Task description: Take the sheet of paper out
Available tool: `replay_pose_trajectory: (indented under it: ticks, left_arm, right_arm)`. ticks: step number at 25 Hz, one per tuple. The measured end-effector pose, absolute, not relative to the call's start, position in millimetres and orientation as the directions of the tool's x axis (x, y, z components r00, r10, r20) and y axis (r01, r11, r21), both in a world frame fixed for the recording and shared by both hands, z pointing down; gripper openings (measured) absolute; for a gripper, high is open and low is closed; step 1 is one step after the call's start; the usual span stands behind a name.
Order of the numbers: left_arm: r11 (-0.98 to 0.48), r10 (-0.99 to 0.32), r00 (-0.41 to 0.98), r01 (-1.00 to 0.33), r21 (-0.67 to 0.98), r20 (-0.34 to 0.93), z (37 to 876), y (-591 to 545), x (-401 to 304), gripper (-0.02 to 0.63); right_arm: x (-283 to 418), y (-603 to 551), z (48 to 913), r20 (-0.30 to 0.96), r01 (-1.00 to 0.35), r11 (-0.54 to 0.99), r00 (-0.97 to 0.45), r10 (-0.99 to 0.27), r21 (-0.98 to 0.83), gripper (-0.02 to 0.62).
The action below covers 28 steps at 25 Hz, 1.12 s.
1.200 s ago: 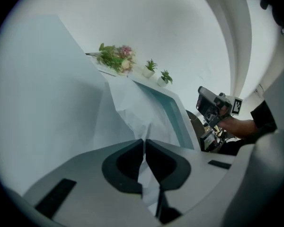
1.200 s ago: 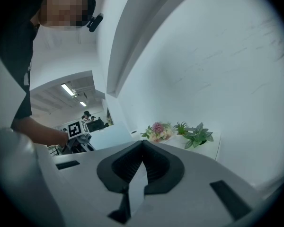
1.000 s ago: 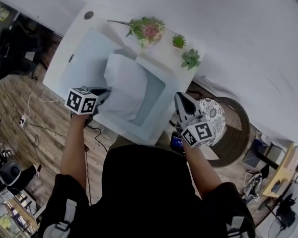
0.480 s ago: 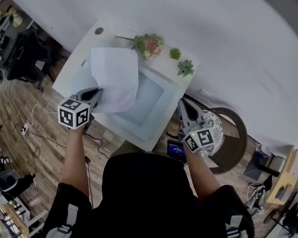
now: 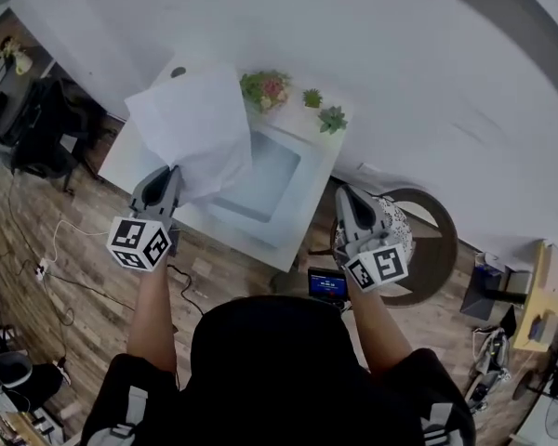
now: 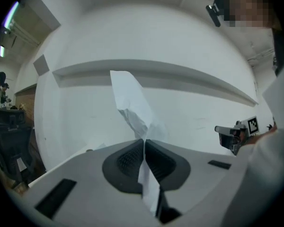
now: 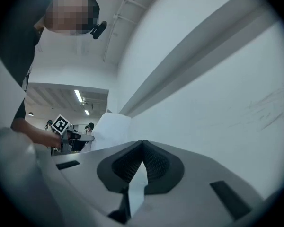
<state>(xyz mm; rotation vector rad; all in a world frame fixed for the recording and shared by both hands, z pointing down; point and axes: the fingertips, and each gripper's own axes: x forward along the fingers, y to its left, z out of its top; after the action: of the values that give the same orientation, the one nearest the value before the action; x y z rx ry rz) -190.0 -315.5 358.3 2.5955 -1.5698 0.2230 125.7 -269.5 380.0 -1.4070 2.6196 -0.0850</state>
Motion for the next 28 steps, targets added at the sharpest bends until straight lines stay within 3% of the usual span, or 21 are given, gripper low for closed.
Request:
replay_pose_trajectory:
  ticks: [6, 11, 19, 28]
  left_arm:
    - [-0.448, -0.892, 0.45, -0.893, -0.034, -0.051, 323, -244, -217, 0.015]
    - [-0.443, -0.881, 0.449, -0.893, -0.077, -0.147, 313, -176, -236, 0.015]
    - [-0.477, -0.872, 0.481, -0.877, -0.058, -0.093, 351, -70, -229, 0.015]
    - [-0.409, -0.91, 0.411, -0.911, -0.048, -0.052, 369, 23, -224, 0.015]
  right_arm:
    - [93, -191, 375, -0.122, -0.836, 0.534, -0.521, -0.844, -0.124, 0.011]
    - [69, -118, 381, -0.102, -0.86, 0.5, -0.491, -0.865, -0.099, 0.011]
    - [59, -7, 395, -0.065, -0.865, 0.494, -0.49, -0.869, -0.083, 0.011]
    - [88, 58, 393, -0.066, -0.868, 0.49, -0.486, -0.872, -0.086, 0.011]
